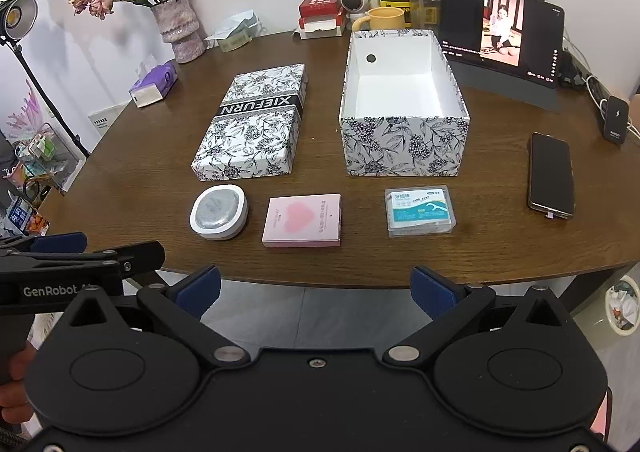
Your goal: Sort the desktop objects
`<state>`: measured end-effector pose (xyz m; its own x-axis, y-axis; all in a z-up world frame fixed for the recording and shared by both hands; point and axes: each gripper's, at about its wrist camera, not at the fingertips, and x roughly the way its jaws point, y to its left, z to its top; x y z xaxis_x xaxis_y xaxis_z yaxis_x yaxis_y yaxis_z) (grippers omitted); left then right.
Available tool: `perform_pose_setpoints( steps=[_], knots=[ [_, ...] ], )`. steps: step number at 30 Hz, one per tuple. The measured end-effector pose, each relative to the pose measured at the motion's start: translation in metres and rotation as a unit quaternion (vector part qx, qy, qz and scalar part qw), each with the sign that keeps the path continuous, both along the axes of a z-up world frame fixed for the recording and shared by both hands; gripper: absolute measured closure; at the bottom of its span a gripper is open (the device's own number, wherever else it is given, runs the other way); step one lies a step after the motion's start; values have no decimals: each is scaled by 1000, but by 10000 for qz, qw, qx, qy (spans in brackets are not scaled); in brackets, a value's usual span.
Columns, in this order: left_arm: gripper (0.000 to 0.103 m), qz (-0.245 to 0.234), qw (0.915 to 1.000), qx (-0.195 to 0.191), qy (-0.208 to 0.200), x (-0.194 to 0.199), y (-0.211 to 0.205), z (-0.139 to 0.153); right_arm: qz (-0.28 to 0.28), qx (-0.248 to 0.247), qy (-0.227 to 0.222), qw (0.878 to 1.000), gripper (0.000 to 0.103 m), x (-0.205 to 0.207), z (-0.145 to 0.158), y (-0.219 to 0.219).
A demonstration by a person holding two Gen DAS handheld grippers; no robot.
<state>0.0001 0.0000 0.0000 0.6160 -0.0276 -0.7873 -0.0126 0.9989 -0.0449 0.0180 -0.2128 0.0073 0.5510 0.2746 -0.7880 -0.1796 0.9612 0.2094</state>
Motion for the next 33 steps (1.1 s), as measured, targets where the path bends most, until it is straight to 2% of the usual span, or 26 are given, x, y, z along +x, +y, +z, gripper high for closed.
perform_pose_setpoints(
  steps=[8,16,33],
  knots=[
    [0,-12,9999,-129,-85,-8,4,-1,-4,-76,-38,10000,1,-4,-2,7],
    [0,-174,9996,-196,90,0,1,-5,-46,-46,-28,10000,1,-5,-1,4],
    [0,-323,9994,-88,64,0,-1,3,5,-161,-121,9998,1,-9,12,0]
  ],
)
